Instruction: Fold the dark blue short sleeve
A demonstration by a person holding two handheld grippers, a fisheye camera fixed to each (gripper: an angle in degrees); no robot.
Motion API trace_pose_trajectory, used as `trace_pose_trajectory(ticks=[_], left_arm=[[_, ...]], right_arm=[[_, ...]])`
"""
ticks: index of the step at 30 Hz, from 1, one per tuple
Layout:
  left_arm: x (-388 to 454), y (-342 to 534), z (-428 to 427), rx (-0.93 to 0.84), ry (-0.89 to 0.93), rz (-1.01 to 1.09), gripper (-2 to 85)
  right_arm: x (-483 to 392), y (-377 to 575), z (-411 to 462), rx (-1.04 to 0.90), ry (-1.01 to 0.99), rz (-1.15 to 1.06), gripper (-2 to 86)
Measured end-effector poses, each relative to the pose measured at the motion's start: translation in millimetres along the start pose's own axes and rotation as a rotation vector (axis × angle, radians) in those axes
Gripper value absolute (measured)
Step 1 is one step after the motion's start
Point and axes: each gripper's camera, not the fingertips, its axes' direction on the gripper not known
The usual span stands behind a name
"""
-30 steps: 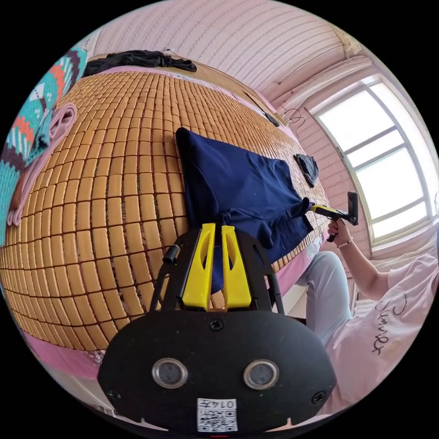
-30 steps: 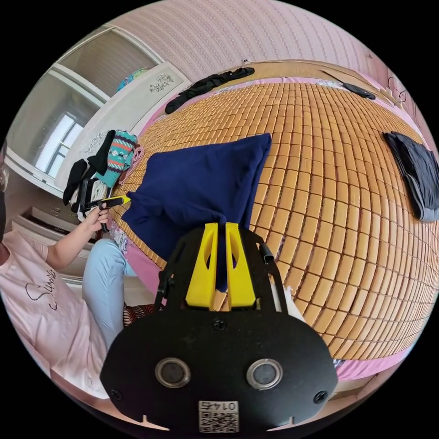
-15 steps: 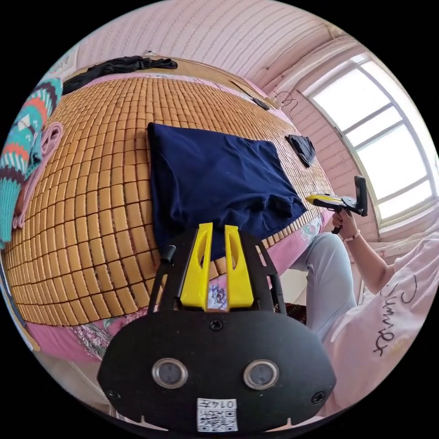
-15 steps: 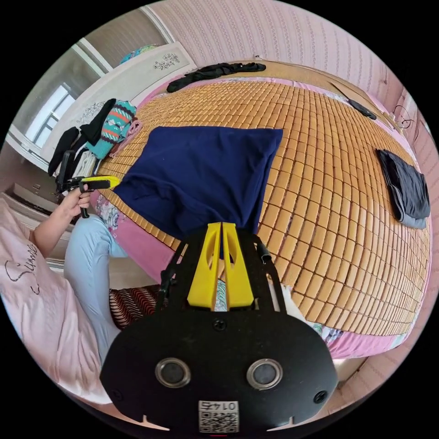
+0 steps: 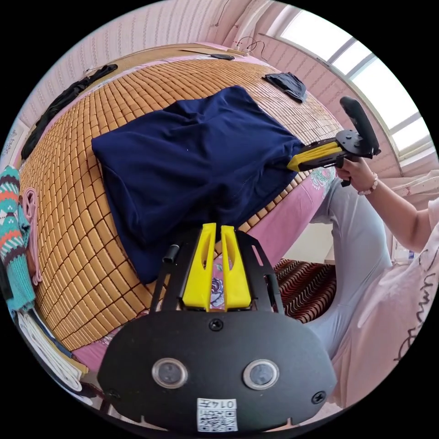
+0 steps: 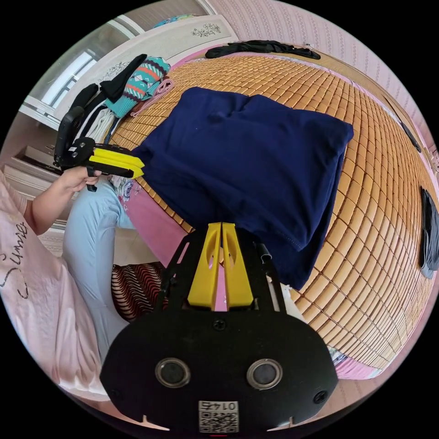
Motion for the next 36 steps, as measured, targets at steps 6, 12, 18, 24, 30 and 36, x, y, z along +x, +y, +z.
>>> trace_pose_trajectory(ticks=[6,12,18,24,30,36], left_arm=[[2.9,3.7,5.3,0.021,-0.006,-0.045,2.4],[5.3,8.9,1.3,0.036,-0.008,-0.064,2.8],[3.8,20.2,1.8,0.034,0.037,-0.054,5.3],[-35.2,29.0,-45.1,0.137,-0.006,-0.121,6.7],[-131.7,-21.5,-67.3,0.326,-0.101,-0.327,7.3],[-190.0,-76.2,-15.4,0.22,0.064,-0.457,4.6]], right_arm=[[-8.2,-2.5,-8.8,0.112,0.022,0.0,5.7],[-11.6,-12.7,2.7,0.015,0.089,-0.006,2.1],[-8.8,-7.8,-1.8,-0.054,-0.017,-0.002,3.1],[15.4,-27.4,-25.7,0.015,-0.037,0.021,8.2],[98.6,-86.1,-47.7,0.319,0.101,0.331,9.8],[154.7,-128.9,-10.1,0.277,-0.12,0.493,2.1]])
